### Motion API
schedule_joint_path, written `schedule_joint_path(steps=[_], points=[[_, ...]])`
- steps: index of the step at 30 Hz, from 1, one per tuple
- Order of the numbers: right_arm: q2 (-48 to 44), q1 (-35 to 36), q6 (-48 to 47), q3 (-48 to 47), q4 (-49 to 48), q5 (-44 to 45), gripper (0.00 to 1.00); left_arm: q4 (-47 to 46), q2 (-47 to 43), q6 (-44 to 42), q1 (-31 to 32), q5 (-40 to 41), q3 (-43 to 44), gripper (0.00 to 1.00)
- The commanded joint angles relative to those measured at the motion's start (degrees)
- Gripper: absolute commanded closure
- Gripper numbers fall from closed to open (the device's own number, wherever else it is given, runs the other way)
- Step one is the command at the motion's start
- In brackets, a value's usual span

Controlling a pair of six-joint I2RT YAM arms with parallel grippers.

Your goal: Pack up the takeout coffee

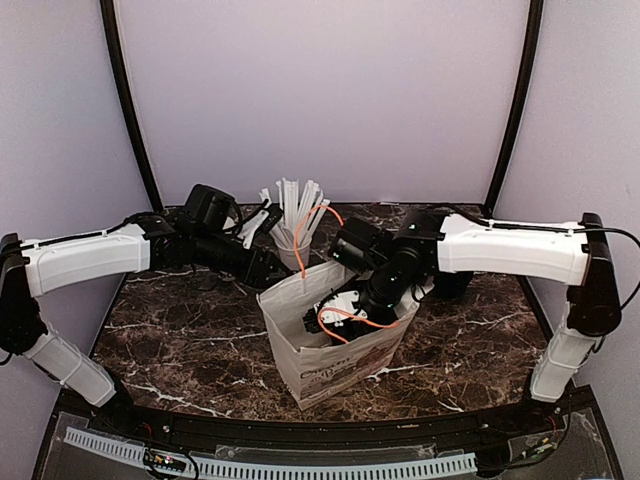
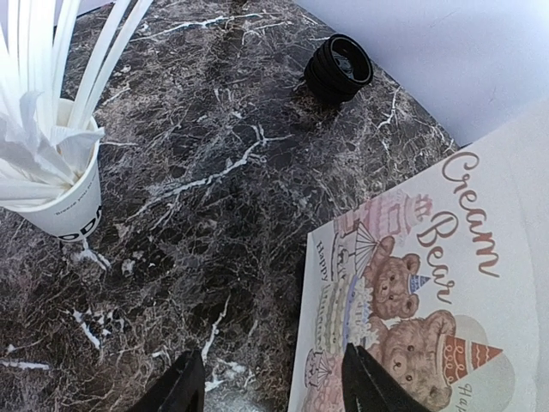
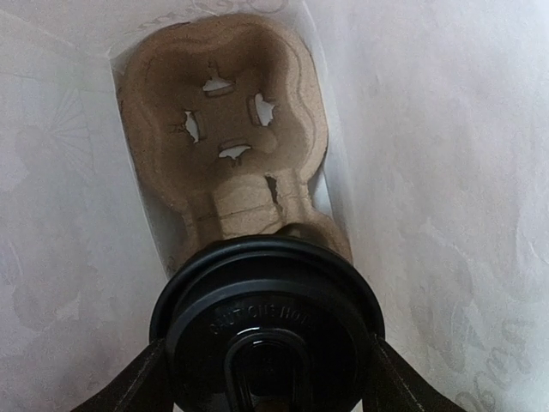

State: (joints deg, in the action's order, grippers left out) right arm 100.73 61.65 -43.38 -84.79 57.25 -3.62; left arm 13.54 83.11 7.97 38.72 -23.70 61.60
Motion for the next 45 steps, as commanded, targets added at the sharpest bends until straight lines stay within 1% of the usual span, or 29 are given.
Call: schedule_joint_path(steps=[1, 9, 11, 14, 20, 22, 24, 27, 31, 37, 40, 42, 43, 44, 45], points=[[5.6, 1.8, 1.2, 7.0, -4.6, 14.2, 0.62, 0.7, -2.2, 0.1, -0.4, 0.8, -0.8, 0.44], [8.0, 1.4, 3.5, 6.7, -3.5, 16.0, 0.61, 0.1, -2.0, 0.5, -0.4, 0.6, -1.3, 0.44], [9.1, 0.4, 4.8, 5.0, -1.3, 12.5, 0.61, 0.1, -1.5, 0.5, -0.4, 0.5, -1.2, 0.44], [9.7, -1.3, 3.9, 1.7, 3.0, 4.3, 0.61, -0.1, -1.1, 0.5, -0.5, 0.4, -1.0, 0.44], [12.1, -1.4, 2.3, -2.8, 11.8, -1.7, 0.61, 0.1, -0.9, 0.4, -1.1, 1.0, -0.6, 0.44], [12.9, -1.4, 2.5, -3.3, 12.9, -2.2, 0.62, 0.1, -1.0, 0.4, -1.4, 1.1, -0.6, 0.44], [12.8, -1.4, 3.1, -2.8, 11.9, -1.7, 0.62, 0.2, -1.4, 0.4, -1.7, 1.1, -0.7, 0.43], [12.9, -1.4, 5.6, -2.1, 8.9, 1.8, 0.61, 0.7, -2.0, 0.5, -1.7, 1.2, -0.9, 0.43], [12.8, -1.4, 6.8, -2.5, 7.7, 5.3, 0.54, 1.6, -4.0, 0.3, -1.8, 2.3, -1.4, 0.43], [9.9, -1.5, 6.0, -6.0, 9.5, 3.9, 0.44, 2.8, -5.1, 0.4, -1.9, 3.3, -1.7, 0.43], [8.5, -1.5, 5.8, -7.7, 11.6, 3.9, 0.39, 3.1, -5.1, 0.6, -1.9, 3.8, -1.7, 0.43], [8.2, -1.5, 5.3, -9.6, 14.0, 1.9, 0.34, 3.2, -4.9, 0.9, -1.9, 3.9, -1.5, 0.43], [8.2, -1.5, 5.3, -10.9, 15.9, 1.4, 0.3, 3.2, -4.9, 1.0, -1.9, 3.9, -1.5, 0.43], [8.3, -1.5, 5.5, -12.2, 17.1, 0.9, 0.14, 3.1, -4.8, 1.1, -1.9, 3.9, -1.6, 0.42], [8.3, -1.5, 5.9, -13.6, 17.9, 0.4, 0.03, 2.8, -4.7, 1.2, -1.9, 3.9, -1.7, 0.43]])
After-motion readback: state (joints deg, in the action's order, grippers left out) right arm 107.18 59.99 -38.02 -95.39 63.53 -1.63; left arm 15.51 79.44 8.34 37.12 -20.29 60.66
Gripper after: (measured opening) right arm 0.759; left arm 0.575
